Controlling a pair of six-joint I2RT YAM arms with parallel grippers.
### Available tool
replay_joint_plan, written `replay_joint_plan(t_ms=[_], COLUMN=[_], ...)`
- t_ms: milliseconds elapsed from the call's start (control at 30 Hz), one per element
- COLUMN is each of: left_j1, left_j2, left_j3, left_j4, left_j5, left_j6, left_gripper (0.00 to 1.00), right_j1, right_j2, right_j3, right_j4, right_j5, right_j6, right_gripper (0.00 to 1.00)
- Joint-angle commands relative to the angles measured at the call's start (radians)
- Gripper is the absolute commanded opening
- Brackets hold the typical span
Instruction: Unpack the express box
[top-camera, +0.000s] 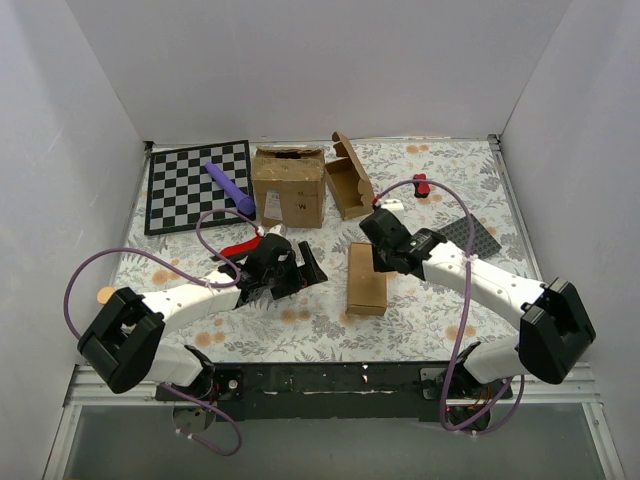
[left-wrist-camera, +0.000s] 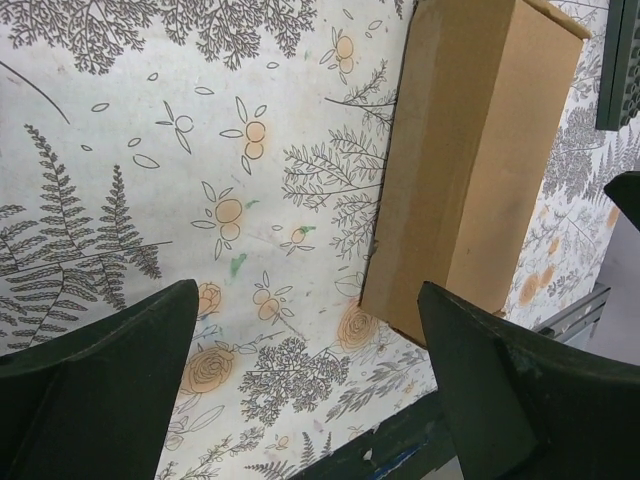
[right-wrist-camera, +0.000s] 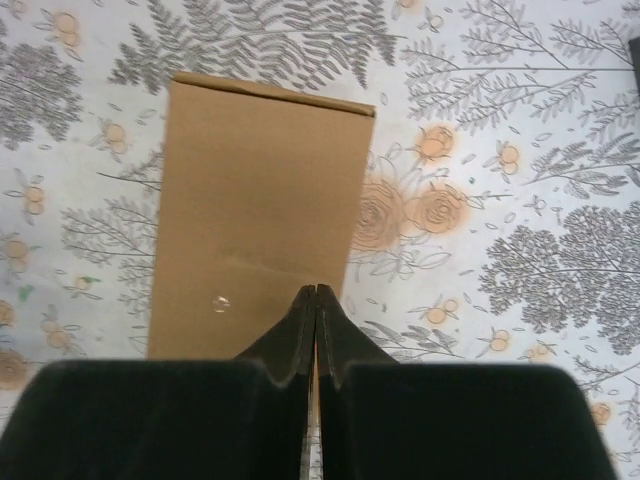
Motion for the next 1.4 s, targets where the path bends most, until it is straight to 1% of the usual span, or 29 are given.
replay_joint_plan(t_ms=[0, 133, 333, 500, 667, 933, 1367], left_j1=[0.002, 0.002, -0.004, -0.010, -0.013, -0.018, -0.018], left_j2=[-0.006, 0.010, 0.043, 0.065, 0.092, 0.115, 0.151], left_j3=[-0.007, -0.002, 0.010, 0.021, 0.036, 0.052, 0.085], left_j4=[0.030, 0.038, 0.039, 0.041, 0.041, 0.041, 0.026], left_j5=[0.035, 0.053, 0.063, 0.061, 0.061, 0.063, 0.055], left_j6=[-0.001, -0.001, -0.006, -0.013, -0.015, -0.013, -0.010], left_gripper=[0.90, 0.86, 0.85, 0.85, 0.86, 0.86, 0.86], right_j1=[-0.024, -0.031, -0.035, -0.038, -0.052, -0.106, -0.172], right_j2=[-0.067, -0.063, -0.094, -0.106, -0.077, -0.120, -0.133], right_j3=[-0.107, -0.163, -0.203, -0.213, -0.226, -0.323, -0.401], right_j4=[0.088, 0.117, 0.186, 0.213, 0.184, 0.216, 0.251], right_j5=[0.007, -0.011, -0.039, -0.056, -0.065, -0.117, -0.168], right_j6=[-0.035, -0.034, -0.045, -0.064, -0.068, -0.078, -0.100], right_gripper=[0.01, 0.01, 0.01, 0.01, 0.01, 0.01, 0.01])
